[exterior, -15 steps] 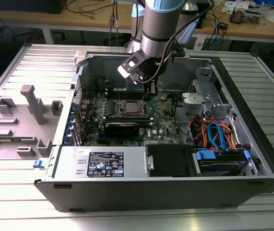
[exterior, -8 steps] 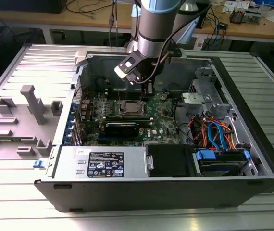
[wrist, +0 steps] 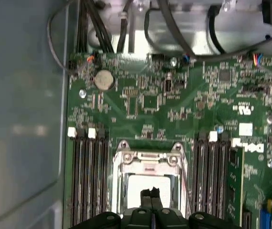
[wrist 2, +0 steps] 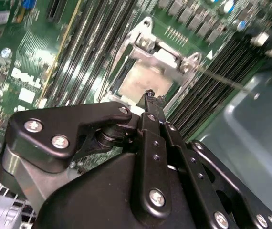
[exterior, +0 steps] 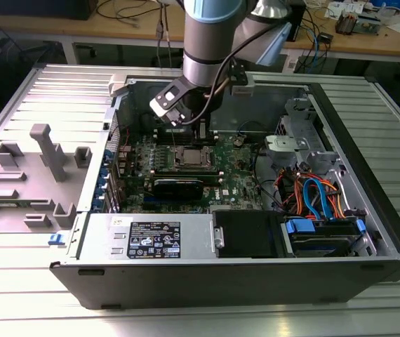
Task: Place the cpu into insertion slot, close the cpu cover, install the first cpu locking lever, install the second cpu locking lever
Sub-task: 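Close the cpu cover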
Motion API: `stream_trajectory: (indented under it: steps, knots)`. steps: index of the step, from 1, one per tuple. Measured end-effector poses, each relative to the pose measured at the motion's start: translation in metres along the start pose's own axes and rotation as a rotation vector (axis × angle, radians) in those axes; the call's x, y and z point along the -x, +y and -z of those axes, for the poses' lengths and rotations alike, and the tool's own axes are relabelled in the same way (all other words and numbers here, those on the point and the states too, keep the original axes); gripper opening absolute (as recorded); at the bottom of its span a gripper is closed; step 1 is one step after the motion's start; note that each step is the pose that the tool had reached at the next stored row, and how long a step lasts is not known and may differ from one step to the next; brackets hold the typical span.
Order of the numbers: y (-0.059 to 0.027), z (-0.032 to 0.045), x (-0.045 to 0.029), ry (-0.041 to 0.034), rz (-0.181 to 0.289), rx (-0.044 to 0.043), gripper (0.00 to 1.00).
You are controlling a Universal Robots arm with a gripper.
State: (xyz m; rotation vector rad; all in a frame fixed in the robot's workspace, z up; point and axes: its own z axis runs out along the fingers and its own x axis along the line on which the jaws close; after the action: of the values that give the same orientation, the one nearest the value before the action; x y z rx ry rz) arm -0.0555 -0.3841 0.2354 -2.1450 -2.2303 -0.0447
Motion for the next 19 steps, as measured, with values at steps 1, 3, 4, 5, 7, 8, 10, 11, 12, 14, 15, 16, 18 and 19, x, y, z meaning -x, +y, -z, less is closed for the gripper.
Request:
stream_trajectory:
  steps: [1, 3, 4, 5, 7, 8, 10, 11, 12, 14, 15, 16, 18, 19]
  knots:
    - [-0.0050, -0.0014, -0.0001, 0.0006, 0.000, 0.0000, 0.11]
    - [-0.0118, -0.0031, -0.0004, 0.0010, 0.001, 0.0002, 0.11]
    - [-0.0140, -0.0034, -0.0004, 0.0010, 0.001, 0.0001, 0.11]
    - [-0.0160, -0.0036, -0.0004, 0.0008, 0.001, 0.0000, 0.11]
    - [-0.0187, -0.0040, -0.0006, 0.0010, 0.002, 0.0001, 0.11]
    - [-0.0192, -0.0041, -0.0006, 0.0009, 0.002, 0.0000, 0.11]
    - [-0.0200, -0.0047, -0.0005, 0.0008, 0.002, -0.0001, 0.11]
    - [-0.0207, -0.0065, -0.0004, 0.0007, 0.003, -0.0002, 0.11]
    - [-0.0210, -0.0080, -0.0003, 0.0008, 0.003, -0.0002, 0.11]
    - [-0.0230, -0.0258, 0.0006, 0.0009, 0.007, -0.0011, 0.11]
    - [-0.0235, -0.0266, 0.0006, -0.0019, 0.008, -0.0007, 0.11]
    - [-0.0235, -0.0255, 0.0005, -0.0037, 0.008, 0.0003, 0.11]
    - [-0.0237, -0.0230, 0.0004, -0.0072, 0.008, 0.0024, 0.11]
    - [-0.0238, -0.0225, 0.0004, -0.0082, 0.008, 0.0033, 0.11]
